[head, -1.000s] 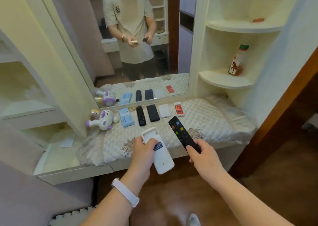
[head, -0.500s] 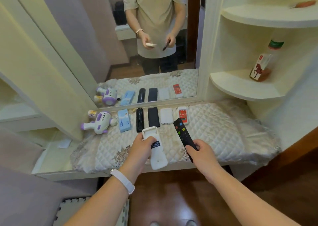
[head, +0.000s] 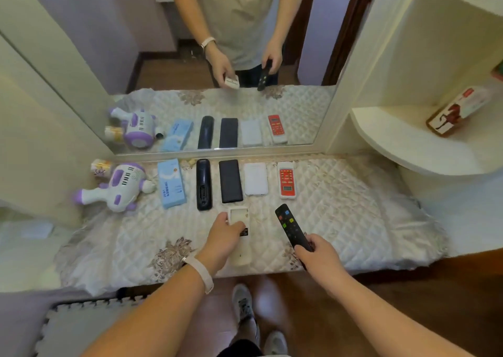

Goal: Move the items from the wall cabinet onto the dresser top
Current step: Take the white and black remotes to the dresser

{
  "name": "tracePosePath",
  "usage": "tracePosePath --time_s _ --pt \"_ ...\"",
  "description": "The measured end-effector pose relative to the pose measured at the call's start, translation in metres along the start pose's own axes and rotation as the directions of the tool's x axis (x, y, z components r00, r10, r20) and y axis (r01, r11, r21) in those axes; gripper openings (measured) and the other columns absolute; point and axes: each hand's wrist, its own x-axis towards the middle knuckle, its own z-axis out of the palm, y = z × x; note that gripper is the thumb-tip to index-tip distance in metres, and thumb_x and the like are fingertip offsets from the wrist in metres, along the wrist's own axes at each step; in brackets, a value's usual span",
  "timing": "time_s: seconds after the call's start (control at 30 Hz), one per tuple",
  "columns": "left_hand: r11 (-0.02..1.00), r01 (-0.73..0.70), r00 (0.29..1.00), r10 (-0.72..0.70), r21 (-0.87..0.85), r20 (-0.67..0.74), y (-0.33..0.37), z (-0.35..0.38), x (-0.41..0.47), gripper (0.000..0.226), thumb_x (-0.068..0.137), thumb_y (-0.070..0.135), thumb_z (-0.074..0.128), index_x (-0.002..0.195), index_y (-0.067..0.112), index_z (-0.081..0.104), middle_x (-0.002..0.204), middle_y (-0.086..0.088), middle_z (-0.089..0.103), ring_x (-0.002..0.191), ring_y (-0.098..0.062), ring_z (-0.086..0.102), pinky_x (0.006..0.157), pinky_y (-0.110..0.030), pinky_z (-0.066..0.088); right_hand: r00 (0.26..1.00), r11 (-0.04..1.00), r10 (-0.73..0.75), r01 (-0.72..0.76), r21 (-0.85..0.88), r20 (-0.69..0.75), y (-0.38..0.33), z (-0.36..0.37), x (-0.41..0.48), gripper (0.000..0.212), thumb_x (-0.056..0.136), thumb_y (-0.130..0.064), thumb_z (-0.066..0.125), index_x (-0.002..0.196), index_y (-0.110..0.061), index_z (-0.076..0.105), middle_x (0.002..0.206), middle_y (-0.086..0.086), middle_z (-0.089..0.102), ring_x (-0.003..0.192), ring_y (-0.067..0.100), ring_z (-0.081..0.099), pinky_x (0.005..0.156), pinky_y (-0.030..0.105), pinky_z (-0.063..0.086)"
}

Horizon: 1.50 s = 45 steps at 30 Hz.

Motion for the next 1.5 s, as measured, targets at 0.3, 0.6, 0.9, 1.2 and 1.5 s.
tracePosePath --time_s 0.3,0.6,0.9,1.2,1.5 --pt "0.989 0.128 0.987 -0.12 -0.073 0.103 -0.015 0.016 0.063 0.019 0.091 0.011 0.055 0.11 0.014 0.056 0.104 -0.009 0.067 0.091 -0.022 0.066 0.074 -0.037 0.056 0.994 0.991 0.099 -0.095 -0.091 0.043 -0.019 0.036 0.051 0.008 0.089 -0.029 0.058 0.086 -0.022 0.06 0.074 0.0 0.062 0.065 0.015 0.059 0.055 0.029 0.044" --pt "0.997 0.083 0.978 -0.083 0.005 0.19 -0.027 0.017 0.086 0.024 0.092 0.012 0.058 0.114 0.02 0.054 0.106 0.005 0.066 0.09 -0.004 0.063 0.063 -0.016 0.046 0.986 0.977 0.138 -0.121 -0.176 0.089 -0.024 0.055 0.083 0.007 0.09 -0.03 0.055 0.088 -0.024 0.057 0.076 -0.005 0.061 0.066 0.011 0.055 0.054 0.026 0.036" --pt "0.967 -0.087 0.993 0.065 0.239 0.098 -0.032 0.018 0.075 0.035 0.087 0.025 0.068 0.115 0.033 0.048 0.098 0.016 0.062 0.088 -0.002 0.06 0.07 -0.019 0.048 0.983 0.933 0.042 0.025 -0.36 0.176 -0.011 0.039 0.089 0.005 0.09 -0.026 0.052 0.092 -0.024 0.056 0.076 -0.004 0.062 0.059 0.007 0.056 0.05 0.022 0.043" --pt "0.836 -0.089 0.99 0.134 0.541 -0.043 -0.017 0.019 0.035 0.043 0.089 0.038 0.056 0.129 0.021 0.055 0.12 -0.001 0.058 0.106 -0.018 0.057 0.091 -0.036 0.049 0.942 0.833 -0.082 0.245 -0.496 0.327 -0.012 0.002 0.108 0.045 0.095 -0.035 0.047 0.135 -0.014 0.049 0.124 0.007 0.056 0.109 0.022 0.056 0.086 0.035 0.048" --pt "0.488 -0.181 0.87 0.485 0.854 -0.092 0.004 0.024 -0.029 0.047 0.084 0.037 0.051 0.122 0.014 0.063 0.116 -0.009 0.065 0.102 -0.03 0.063 0.084 -0.04 0.053 0.666 0.371 -0.554 0.735 -0.568 0.5 -0.04 -0.02 0.121 0.045 0.09 -0.048 0.042 0.121 -0.021 0.06 0.119 -0.002 0.058 0.107 0.02 0.053 0.085 0.035 0.047"
